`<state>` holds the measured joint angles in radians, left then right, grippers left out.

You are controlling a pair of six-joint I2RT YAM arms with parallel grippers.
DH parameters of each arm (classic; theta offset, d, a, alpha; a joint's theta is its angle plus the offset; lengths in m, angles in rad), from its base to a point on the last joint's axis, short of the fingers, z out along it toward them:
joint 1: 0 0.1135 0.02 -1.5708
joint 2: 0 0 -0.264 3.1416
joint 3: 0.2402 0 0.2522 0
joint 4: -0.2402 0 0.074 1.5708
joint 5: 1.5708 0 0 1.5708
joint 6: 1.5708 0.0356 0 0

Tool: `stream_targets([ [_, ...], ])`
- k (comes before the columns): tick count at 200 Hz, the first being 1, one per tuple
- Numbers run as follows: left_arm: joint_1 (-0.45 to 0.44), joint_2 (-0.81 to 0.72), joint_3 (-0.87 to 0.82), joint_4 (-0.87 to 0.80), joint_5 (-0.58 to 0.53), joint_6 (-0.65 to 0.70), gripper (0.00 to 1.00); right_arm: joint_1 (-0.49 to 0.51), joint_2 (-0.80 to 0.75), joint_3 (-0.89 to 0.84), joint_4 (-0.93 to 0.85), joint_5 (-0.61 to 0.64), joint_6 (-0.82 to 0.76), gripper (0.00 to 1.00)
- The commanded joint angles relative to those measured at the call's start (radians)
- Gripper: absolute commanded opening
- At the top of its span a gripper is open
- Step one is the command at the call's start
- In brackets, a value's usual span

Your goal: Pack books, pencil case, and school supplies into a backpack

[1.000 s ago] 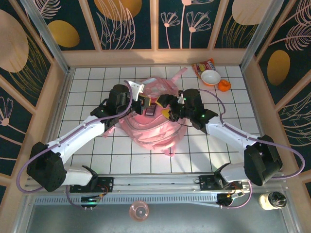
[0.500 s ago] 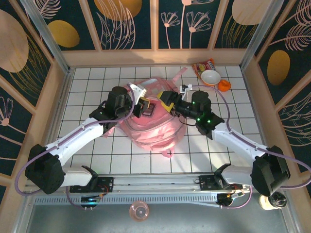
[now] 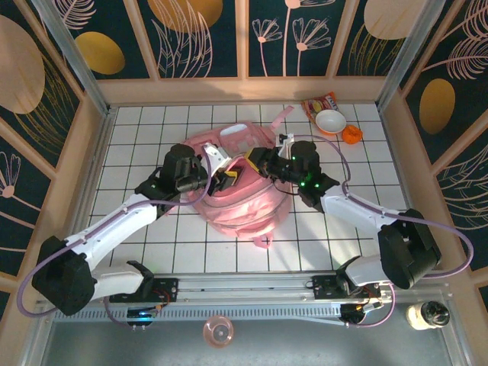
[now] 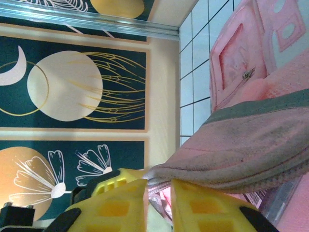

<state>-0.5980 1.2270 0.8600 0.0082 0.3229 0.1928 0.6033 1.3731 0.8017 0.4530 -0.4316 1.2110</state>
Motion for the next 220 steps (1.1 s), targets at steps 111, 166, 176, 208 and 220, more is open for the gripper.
stream_targets([
  [111, 0.257, -0.093, -0.16, -0.362, 0.034, 0.451, 0.86, -0.049, -0.149, 0.05, -0.362, -0.003, -0.433, 0.46],
  [166, 0.28, -0.006, -0.177, -0.317, 0.099, 0.588, 0.89, -0.05, -0.287, 0.007, -0.453, 0.036, -0.772, 0.51],
  [176, 0.284, 0.027, -0.168, -0.324, 0.122, 0.608, 0.88, -0.05, -0.3, 0.004, -0.453, 0.03, -0.821, 0.51],
  [208, 0.291, 0.082, -0.15, -0.324, 0.235, 0.608, 0.86, -0.03, -0.282, 0.02, -0.512, -0.021, -1.037, 0.55],
  [220, 0.29, 0.08, -0.153, -0.321, 0.268, 0.603, 0.83, -0.004, -0.272, 0.022, -0.535, -0.011, -1.143, 0.57],
])
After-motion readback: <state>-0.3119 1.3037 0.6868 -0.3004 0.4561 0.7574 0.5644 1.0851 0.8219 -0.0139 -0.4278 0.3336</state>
